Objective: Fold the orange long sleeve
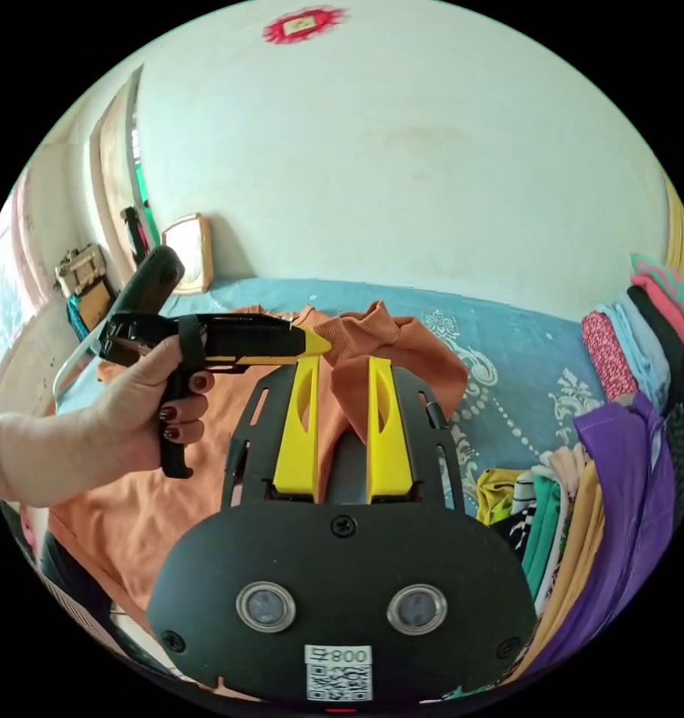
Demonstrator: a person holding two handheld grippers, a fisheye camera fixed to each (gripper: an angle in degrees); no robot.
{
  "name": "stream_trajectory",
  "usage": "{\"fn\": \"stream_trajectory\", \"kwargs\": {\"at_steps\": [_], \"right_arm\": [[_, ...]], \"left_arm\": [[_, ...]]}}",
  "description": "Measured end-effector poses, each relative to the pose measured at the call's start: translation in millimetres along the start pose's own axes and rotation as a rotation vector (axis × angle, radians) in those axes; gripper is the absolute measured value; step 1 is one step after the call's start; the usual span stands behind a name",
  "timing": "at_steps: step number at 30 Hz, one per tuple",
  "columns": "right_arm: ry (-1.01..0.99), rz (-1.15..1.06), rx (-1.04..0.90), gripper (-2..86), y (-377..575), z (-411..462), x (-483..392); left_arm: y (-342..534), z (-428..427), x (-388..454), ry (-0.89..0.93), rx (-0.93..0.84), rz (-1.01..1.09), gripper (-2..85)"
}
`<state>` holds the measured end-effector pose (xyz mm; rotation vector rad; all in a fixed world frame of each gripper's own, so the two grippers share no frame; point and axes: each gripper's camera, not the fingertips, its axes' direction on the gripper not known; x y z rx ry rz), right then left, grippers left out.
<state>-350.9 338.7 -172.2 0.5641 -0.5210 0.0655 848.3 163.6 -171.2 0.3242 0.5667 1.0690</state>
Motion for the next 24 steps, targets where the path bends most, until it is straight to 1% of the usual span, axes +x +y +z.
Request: {"fn": "stream_trajectory", "kwargs": {"at_steps": [5, 8, 11, 13, 17, 19, 21, 24], "right_arm": [[0.089, -0.094, -0.068, 8.4, 3, 33, -27], [0.114, -0.125, -0.088, 7.2, 5, 48, -36], [0.113, -0.120, -0.121, 6.6, 9, 62, -40], [0.107, -0.104, -0.123, 6.4, 12, 68, -40], [0.072, -0.071, -0.117, 6.1, 16, 79, -39], [0.075, -0.073, -0.118, 6.1, 16, 84, -41], [0.067, -0.081, -0.129, 6.1, 17, 93, -43], [0.068, -0.079, -0.133, 6.1, 18, 101, -43]], "left_arm": [[-9, -17, -13, 0.003, -0.030, -0.001, 3.3], [-18, -35, -17, -0.028, -0.047, 0.027, 3.8], [-33, -65, -24, -0.058, 0.015, 0.028, 5.6], [-49, -74, -32, -0.053, 0.017, 0.015, 7.6], [-92, -54, -46, -0.030, -0.134, 0.006, 10.4], [-104, -47, -48, -0.007, -0.169, 0.003, 9.7], [-117, -44, -45, 0.004, -0.205, 0.027, 6.5], [-127, -55, -41, -0.013, -0.205, 0.037, 3.8]]}}
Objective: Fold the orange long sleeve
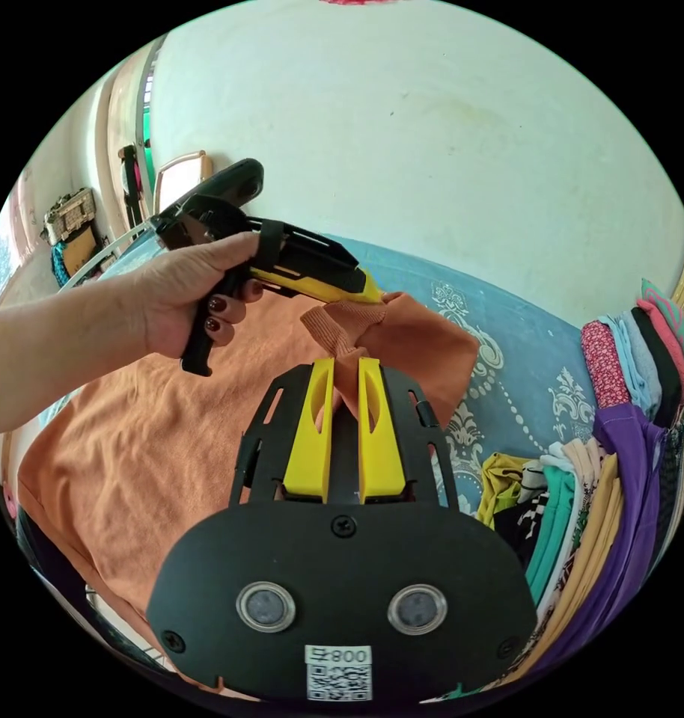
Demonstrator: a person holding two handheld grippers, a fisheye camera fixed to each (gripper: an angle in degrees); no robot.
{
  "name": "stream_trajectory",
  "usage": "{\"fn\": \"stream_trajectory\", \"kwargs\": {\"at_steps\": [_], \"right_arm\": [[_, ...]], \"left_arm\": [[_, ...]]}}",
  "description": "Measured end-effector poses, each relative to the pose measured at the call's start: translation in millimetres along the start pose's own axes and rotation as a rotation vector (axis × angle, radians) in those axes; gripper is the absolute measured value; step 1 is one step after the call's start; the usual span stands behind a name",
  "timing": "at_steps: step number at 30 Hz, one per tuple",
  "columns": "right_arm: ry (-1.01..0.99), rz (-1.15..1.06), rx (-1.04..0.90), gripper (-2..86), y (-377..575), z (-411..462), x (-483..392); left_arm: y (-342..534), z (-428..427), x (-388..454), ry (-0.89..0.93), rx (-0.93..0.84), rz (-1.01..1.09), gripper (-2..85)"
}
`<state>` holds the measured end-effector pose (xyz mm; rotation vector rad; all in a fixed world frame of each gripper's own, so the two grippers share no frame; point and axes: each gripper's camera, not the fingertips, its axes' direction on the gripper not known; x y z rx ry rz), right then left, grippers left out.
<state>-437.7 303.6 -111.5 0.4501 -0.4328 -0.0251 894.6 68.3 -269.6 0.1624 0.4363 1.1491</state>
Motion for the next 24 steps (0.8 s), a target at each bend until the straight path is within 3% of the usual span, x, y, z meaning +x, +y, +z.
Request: {"fn": "stream_trajectory", "kwargs": {"at_steps": [12, 24], "right_arm": [[-0.238, -0.056, 0.148, 5.8, -33, 5, -34], [-0.428, -0.171, 0.045, 5.9, -61, 75, -114]], "left_arm": [[39, -193, -9, -0.090, 0.242, -0.026, 2.2], [92, -312, -98, -0.154, 0.303, -0.199, 2.3]]}}
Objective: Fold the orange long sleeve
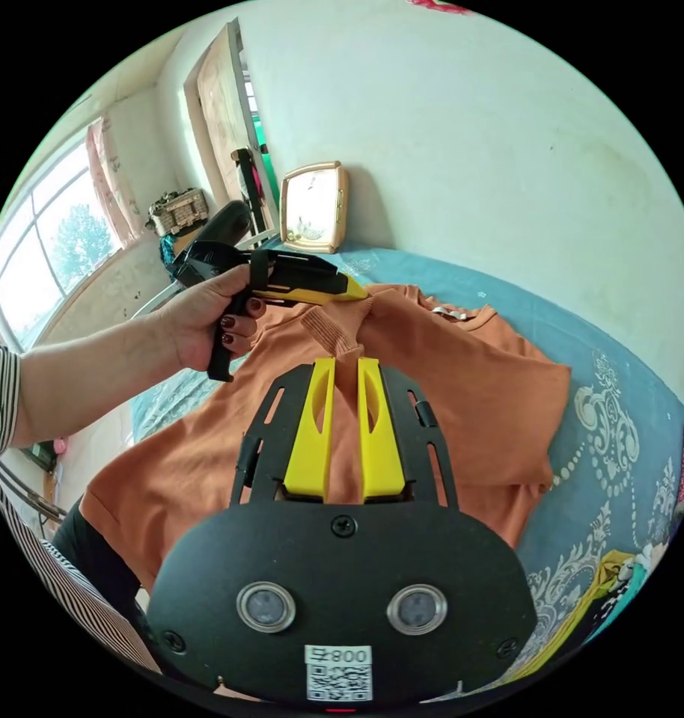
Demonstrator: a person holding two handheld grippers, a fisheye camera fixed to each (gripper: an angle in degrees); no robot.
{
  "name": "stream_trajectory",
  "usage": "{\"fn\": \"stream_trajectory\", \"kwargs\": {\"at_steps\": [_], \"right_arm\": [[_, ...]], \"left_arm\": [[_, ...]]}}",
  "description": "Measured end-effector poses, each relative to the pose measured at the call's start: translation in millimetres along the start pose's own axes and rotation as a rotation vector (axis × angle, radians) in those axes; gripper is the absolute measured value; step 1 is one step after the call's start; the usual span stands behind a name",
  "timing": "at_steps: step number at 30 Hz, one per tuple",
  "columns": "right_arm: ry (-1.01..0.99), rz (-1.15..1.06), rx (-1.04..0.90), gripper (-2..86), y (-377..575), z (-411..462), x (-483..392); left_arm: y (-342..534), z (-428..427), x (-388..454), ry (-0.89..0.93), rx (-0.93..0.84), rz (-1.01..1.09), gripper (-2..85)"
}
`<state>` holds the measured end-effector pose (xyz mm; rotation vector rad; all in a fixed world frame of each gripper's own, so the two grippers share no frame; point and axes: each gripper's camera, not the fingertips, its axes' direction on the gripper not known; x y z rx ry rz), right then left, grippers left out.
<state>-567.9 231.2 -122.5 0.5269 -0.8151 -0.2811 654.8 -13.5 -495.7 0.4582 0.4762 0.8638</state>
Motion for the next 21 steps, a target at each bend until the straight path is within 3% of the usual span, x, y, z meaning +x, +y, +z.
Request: {"fn": "stream_trajectory", "kwargs": {"at_steps": [17, 21], "right_arm": [[-0.113, 0.026, -0.175, 7.0, -11, 114, 26], [-0.190, 0.064, -0.182, 7.7, -13, 120, 44]], "left_arm": [[-17, 4, -113, -0.081, -0.044, -0.084, 3.7], [-15, -7, -119, -0.144, 0.054, -0.085, 4.6]]}}
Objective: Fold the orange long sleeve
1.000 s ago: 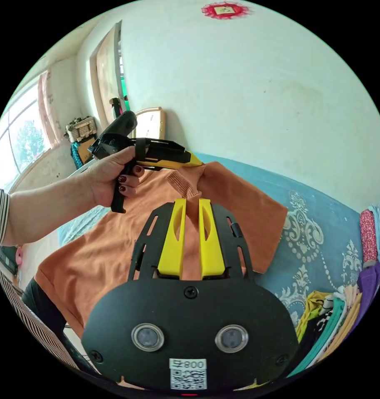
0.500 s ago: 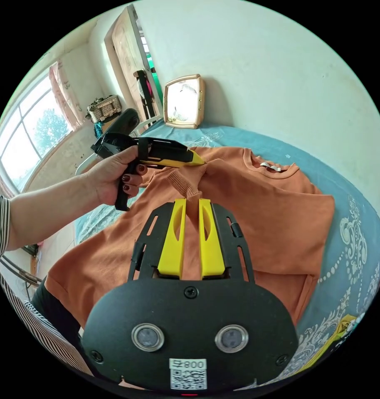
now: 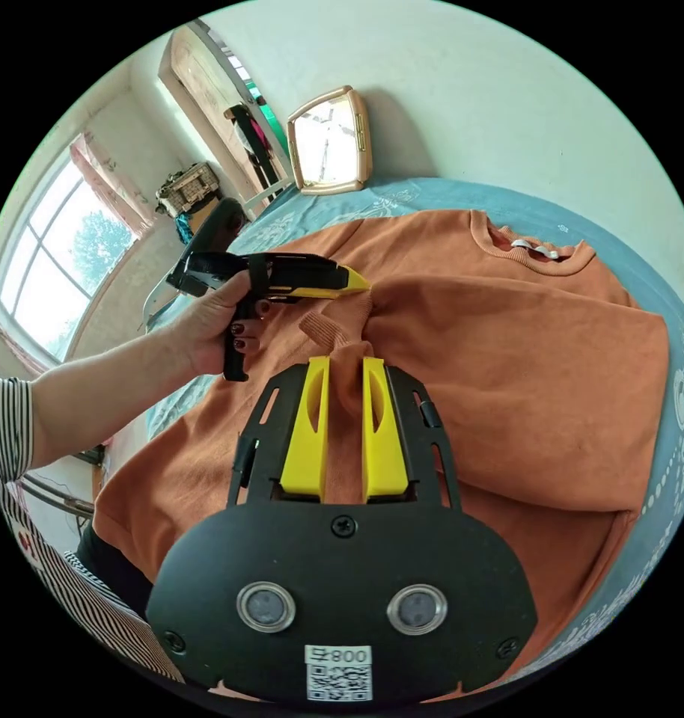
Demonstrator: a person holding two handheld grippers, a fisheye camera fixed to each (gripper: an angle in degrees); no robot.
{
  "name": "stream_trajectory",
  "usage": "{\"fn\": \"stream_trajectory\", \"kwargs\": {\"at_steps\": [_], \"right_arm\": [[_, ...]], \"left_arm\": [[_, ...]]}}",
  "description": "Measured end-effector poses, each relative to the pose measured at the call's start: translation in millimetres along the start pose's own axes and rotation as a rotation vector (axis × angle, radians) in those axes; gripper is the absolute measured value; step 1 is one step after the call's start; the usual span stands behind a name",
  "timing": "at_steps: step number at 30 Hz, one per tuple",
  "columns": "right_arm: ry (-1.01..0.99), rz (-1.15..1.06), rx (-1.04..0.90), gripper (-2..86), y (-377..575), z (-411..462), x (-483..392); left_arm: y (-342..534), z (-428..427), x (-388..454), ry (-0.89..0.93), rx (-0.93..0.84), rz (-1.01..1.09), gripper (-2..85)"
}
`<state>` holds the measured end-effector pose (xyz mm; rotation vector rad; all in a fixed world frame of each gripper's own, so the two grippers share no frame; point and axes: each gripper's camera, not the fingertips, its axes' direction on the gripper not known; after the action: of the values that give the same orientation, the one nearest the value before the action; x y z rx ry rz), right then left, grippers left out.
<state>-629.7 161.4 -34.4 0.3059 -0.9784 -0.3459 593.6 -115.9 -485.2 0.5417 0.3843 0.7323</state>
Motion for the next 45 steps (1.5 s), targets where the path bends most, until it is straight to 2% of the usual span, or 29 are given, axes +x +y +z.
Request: {"fn": "stream_trajectory", "kwargs": {"at_steps": [4, 7, 9, 12, 15, 18, 24, 27, 34, 38, 40, 43, 45], "right_arm": [[-0.120, 0.056, 0.024, 7.4, 6, -20, 22], [-0.072, 0.113, 0.104, 6.8, 24, -57, 47], [0.136, 0.166, 0.166, 7.1, 39, -88, 67], [0.428, 0.186, 0.146, 8.1, 49, -106, 87], [0.610, 0.135, 0.027, 9.1, 50, -100, 100], [0.695, 0.058, -0.023, 9.4, 51, -93, 100], [0.771, -0.130, -0.042, 5.9, 57, -76, 85], [0.772, -0.163, -0.052, 3.0, 55, -70, 85], [0.706, -0.083, -0.039, 0.2, 59, -85, 102], [0.736, 0.020, -0.032, 0.6, 69, -105, 121], [0.654, 0.050, 0.016, 1.2, 74, -119, 125], [0.573, -0.035, 0.033, 6.5, 77, -127, 115], [0.668, -0.097, 0.005, 9.0, 75, -121, 105]], "left_arm": [[-6, -6, 28, -0.154, 0.079, 0.098, 5.0], [-27, 29, 75, -0.122, 0.028, 0.273, 5.6], [-47, 81, 117, -0.070, -0.060, 0.413, 6.6], [-72, 157, 156, -0.037, -0.167, 0.504, 7.4], [-96, 229, 178, -0.027, -0.271, 0.535, 8.0], [-114, 283, 194, -0.070, -0.329, 0.574, 8.4], [-124, 347, 195, -0.132, -0.389, 0.583, 6.2], [-121, 359, 189, -0.100, -0.388, 0.552, 3.2], [-114, 374, 191, -0.048, -0.348, 0.550, 1.1], [-110, 390, 201, 0.004, -0.330, 0.568, 0.9], [-106, 399, 204, -0.035, -0.336, 0.583, 0.8], [-101, 407, 198, -0.024, -0.334, 0.565, 0.8], [-100, 409, 191, 0.011, -0.326, 0.534, 0.8]]}}
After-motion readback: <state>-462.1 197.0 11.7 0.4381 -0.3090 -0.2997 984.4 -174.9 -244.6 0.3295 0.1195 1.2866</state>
